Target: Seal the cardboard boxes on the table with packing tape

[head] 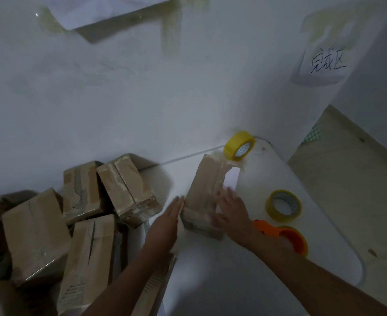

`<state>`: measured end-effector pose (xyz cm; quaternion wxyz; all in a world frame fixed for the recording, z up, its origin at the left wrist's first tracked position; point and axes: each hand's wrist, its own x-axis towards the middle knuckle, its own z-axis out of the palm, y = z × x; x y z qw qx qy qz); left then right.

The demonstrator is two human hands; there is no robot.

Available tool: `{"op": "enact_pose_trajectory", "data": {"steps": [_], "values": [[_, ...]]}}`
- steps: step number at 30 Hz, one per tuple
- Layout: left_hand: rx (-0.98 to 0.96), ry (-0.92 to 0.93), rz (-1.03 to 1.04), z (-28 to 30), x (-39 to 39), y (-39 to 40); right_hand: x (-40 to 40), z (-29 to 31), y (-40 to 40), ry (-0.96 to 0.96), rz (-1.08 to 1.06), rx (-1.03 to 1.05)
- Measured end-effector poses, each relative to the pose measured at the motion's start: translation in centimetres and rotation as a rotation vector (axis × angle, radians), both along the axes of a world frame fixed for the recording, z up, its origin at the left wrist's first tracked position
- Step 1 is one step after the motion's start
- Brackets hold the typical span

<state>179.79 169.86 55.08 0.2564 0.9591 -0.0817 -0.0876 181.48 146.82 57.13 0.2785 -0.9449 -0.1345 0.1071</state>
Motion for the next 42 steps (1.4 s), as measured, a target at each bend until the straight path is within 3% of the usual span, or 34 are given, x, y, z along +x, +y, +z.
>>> {"op": "enact_pose_trajectory", "data": {"steps": [2, 5, 7, 10, 15, 20, 25, 33, 38, 42], "values": [[0.104, -0.155, 0.180, 1.0, 0.1, 0.2, 0.9, 1.2, -0.4, -0.014, -0.262, 0.209], [0.083, -0.365, 0.018, 1.9, -0.3, -1.8, 1.6, 1.7, -1.8, 0.046, -0.426, 0.363], [0.044, -0.306, -0.116, 1.8, -0.5, -4.3, 2.4, 1.8, -2.6, 0.069, -0.445, 0.333], [0.083, -0.152, -0.103, 1.0, 0.7, -7.2, 4.3, 2.0, -3.2, 0.092, -0.410, 0.277], [0.188, -0.136, -0.133, 0.9, 5.2, -4.7, 7.7, 2.0, -3.5, 0.183, -0.374, 0.239], [0.239, -0.109, -0.203, 1.4, 8.8, -0.6, 10.9, 2.6, -1.5, 0.317, -0.518, 0.431], [0.222, -0.103, -0.193, 1.3, 10.7, 0.4, 12.8, 1.4, 1.5, 0.461, -0.495, 0.510], [0.278, -0.116, -0.162, 0.7, 12.3, 0.1, 14.7, 0.5, 1.6, 0.473, -0.440, 0.768], [0.303, -0.161, -0.184, -0.4, 12.4, 0.5, 13.4, -1.1, -0.3, 0.469, -0.648, 0.693], [0.280, -0.151, -0.165, 0.0, 13.7, 1.8, 14.0, -1.0, -1.3, 0.461, -0.600, 0.599]]}}
